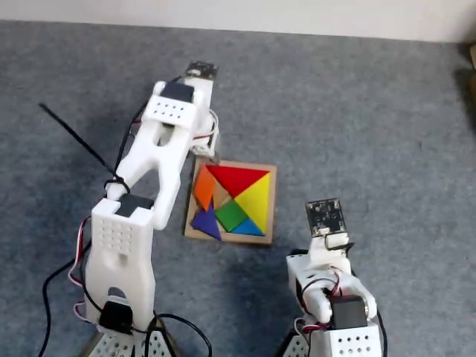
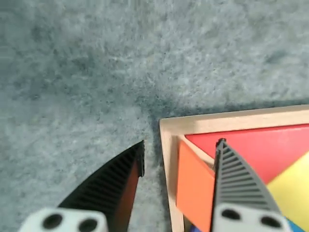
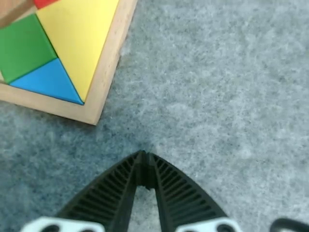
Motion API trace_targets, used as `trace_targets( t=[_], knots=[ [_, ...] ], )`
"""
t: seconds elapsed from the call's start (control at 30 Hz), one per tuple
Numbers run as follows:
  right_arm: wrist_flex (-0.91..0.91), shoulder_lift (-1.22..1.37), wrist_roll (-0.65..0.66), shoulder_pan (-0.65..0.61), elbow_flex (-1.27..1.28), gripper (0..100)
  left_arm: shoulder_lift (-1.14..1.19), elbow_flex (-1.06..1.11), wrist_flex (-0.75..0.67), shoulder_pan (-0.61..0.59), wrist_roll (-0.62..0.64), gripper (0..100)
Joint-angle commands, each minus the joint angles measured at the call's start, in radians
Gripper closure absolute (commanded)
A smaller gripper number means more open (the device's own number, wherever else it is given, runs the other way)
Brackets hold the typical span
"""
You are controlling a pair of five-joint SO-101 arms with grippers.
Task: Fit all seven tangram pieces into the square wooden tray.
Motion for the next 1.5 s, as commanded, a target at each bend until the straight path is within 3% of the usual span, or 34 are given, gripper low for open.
trace_targets(
  t=[0.0,0.13,0.47,0.57,0.67,0.97,1.33,1.47],
  knots=[
    [0.007,-0.013,-0.003,0.012,0.114,99.3,-0.024,-0.183,0.147,-0.015,0.006,77],
    [0.007,-0.013,-0.003,0.012,0.114,99.3,-0.024,-0.266,0.247,-0.013,0.006,77],
    [0.007,-0.013,-0.003,0.012,0.114,99.3,-0.024,-0.154,0.258,-0.008,0.006,77],
    [0.007,-0.013,-0.003,0.012,0.114,99.3,-0.027,-0.116,0.258,-0.007,0.006,82],
    [0.007,-0.013,-0.003,0.012,0.114,99.3,-0.081,-0.047,0.259,0.028,0.003,87],
    [0.007,-0.013,-0.003,0.012,0.114,99.3,-0.395,0.225,0.249,0.203,0.043,87],
    [0.007,-0.013,-0.003,0.012,0.114,99.3,-0.414,0.677,-0.140,0.254,0.040,87],
    [0.007,-0.013,-0.003,0.012,0.114,99.3,-0.414,0.769,-0.184,0.252,0.023,87]
  ],
)
